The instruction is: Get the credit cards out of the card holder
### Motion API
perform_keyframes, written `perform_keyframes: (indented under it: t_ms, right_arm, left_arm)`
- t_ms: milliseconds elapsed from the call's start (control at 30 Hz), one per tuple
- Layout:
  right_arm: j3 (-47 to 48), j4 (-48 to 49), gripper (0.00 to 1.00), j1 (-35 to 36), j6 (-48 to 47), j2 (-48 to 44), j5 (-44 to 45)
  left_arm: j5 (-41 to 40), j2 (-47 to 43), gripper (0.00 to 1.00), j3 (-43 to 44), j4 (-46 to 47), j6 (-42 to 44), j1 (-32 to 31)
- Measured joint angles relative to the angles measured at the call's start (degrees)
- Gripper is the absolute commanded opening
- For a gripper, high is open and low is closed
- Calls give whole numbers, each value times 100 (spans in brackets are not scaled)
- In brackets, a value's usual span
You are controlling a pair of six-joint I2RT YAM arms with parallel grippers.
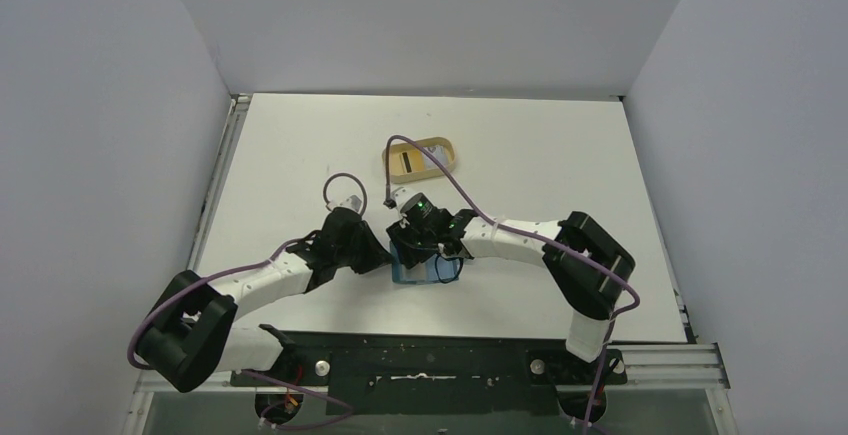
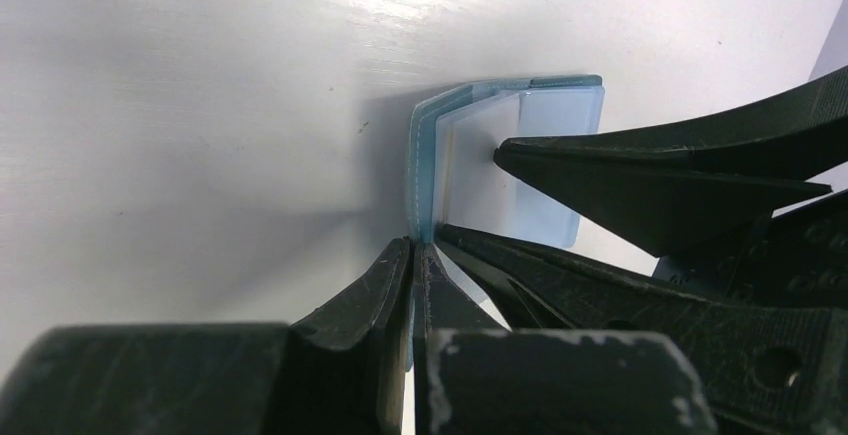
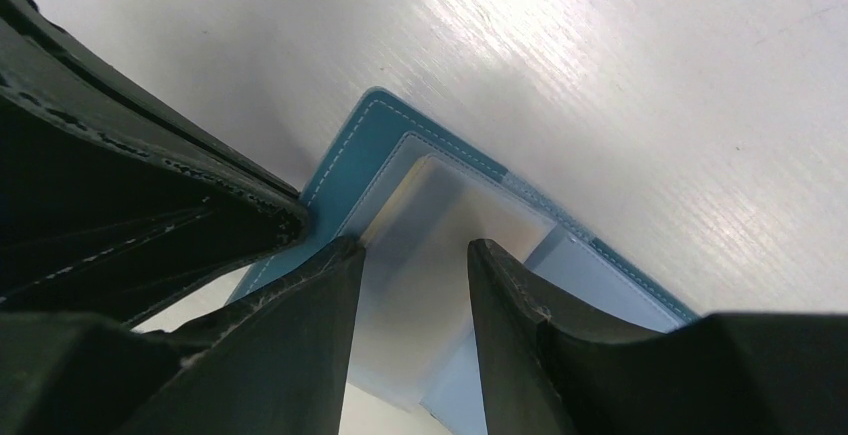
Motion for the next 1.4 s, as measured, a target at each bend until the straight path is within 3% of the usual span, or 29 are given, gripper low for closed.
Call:
perform_keyframes:
  t_ms: [533,1133,1400]
  right_arm:
    - [-448,87,44,-350,44,-245,-76]
    - [-343,-1215,45,-439,-142,-647,1165]
    - [-507,-1519,49,-645,-15,-1714,1810]
  left_arm:
    - [9,-210,0,-33,-114,33,48]
    - [9,-245,0,57,-238,201,59]
    - [9,-197,0,240,-426,310,57]
